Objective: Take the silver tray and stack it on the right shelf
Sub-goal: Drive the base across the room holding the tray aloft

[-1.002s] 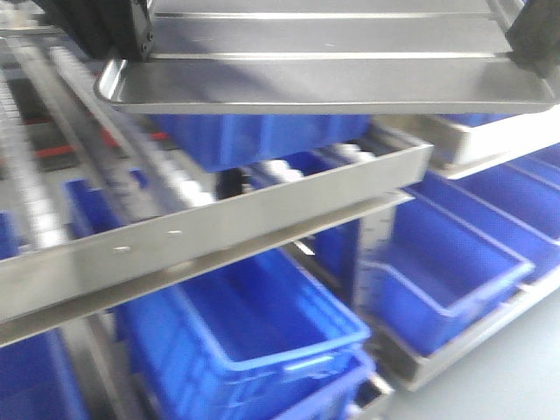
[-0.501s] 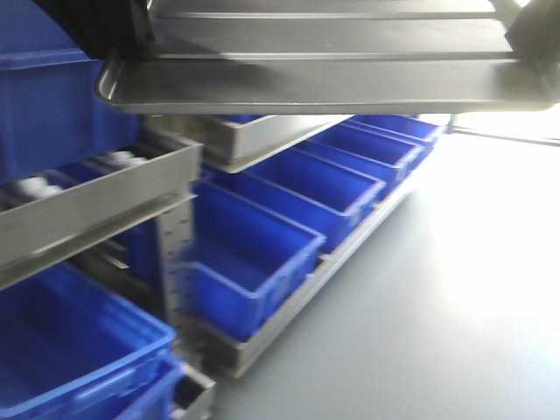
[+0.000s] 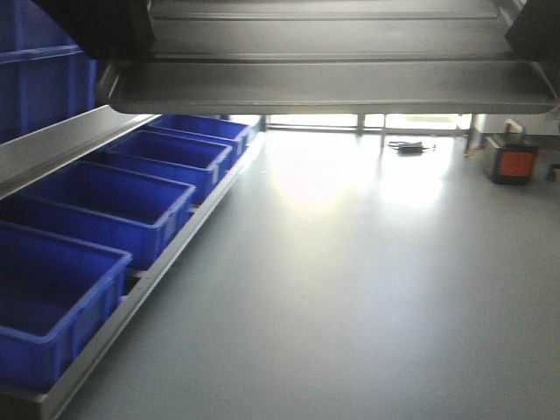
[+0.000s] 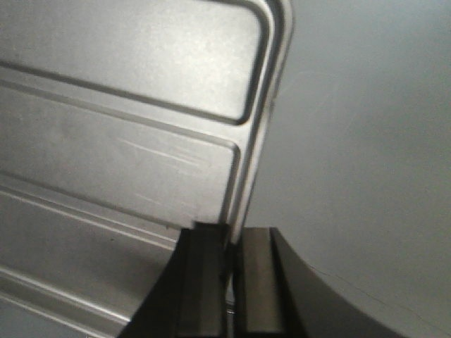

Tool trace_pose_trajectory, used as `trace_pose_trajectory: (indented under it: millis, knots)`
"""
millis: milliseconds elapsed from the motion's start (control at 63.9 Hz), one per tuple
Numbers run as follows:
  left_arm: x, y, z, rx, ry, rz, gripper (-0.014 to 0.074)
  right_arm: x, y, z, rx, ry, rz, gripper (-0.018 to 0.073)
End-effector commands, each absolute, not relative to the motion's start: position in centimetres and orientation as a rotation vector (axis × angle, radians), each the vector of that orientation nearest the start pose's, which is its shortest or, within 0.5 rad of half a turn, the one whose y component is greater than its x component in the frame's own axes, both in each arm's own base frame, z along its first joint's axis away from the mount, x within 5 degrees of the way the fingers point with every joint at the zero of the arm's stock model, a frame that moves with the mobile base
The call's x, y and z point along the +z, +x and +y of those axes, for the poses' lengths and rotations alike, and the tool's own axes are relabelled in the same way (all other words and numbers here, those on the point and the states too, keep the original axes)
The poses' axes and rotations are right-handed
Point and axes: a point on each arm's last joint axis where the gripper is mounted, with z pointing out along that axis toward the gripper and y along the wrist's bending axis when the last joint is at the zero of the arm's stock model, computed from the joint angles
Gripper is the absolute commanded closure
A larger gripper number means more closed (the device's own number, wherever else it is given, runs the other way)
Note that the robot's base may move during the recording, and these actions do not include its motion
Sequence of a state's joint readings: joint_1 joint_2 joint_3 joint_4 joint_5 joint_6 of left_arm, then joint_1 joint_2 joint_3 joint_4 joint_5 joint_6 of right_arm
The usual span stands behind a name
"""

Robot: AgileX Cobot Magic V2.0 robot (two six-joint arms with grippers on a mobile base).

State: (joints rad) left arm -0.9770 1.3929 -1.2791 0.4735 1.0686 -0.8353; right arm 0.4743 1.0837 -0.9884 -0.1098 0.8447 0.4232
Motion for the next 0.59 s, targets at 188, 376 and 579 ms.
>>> trace_pose_trajectory:
  millis: [188, 376, 579]
  knots:
    - [36.91, 18.50, -20.15, -0.048, 0.369, 2.394, 0.0689, 36.00, 19.37, 8.59, 0.233, -0.165, 2.314, 0.0501]
    - [36.91, 18.50, -20.15, -0.048, 0.369, 2.394, 0.0689, 36.00, 19.37, 8.59, 0.233, -0.165, 2.314, 0.0501]
    - [36.91, 18.50, -20.15, -0.048, 0.369, 2.394, 0.0689, 36.00, 19.37, 8.59, 0.233, -0.165, 2.314, 0.0501]
